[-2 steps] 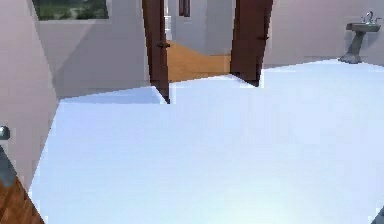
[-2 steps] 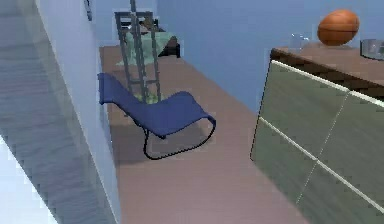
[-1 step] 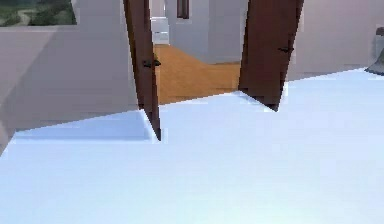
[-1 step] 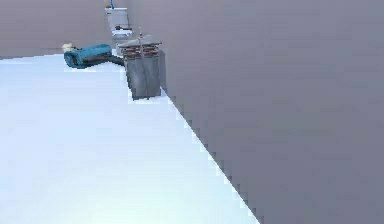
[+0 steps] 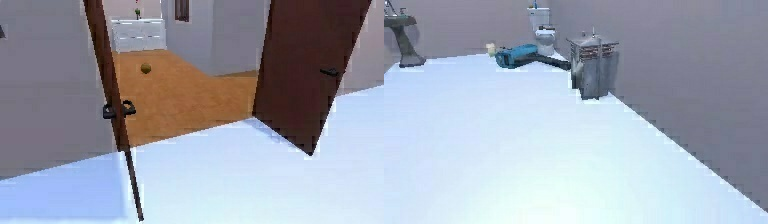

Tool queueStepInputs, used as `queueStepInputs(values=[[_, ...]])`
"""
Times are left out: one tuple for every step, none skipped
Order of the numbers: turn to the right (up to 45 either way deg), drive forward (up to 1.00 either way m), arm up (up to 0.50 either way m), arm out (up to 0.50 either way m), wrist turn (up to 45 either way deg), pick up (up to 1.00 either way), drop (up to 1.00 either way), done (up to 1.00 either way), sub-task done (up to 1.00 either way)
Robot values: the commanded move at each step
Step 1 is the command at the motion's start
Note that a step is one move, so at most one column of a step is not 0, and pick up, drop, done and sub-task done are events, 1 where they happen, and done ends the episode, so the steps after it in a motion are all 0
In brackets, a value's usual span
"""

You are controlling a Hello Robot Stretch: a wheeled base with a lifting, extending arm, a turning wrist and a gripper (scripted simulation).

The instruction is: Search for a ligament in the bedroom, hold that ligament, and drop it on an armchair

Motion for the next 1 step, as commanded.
queueStepInputs(values=[[3.0, 0.00, 0.00, 0.00, 0.0, 0.00, 0.00, 0.00, 0.00]])
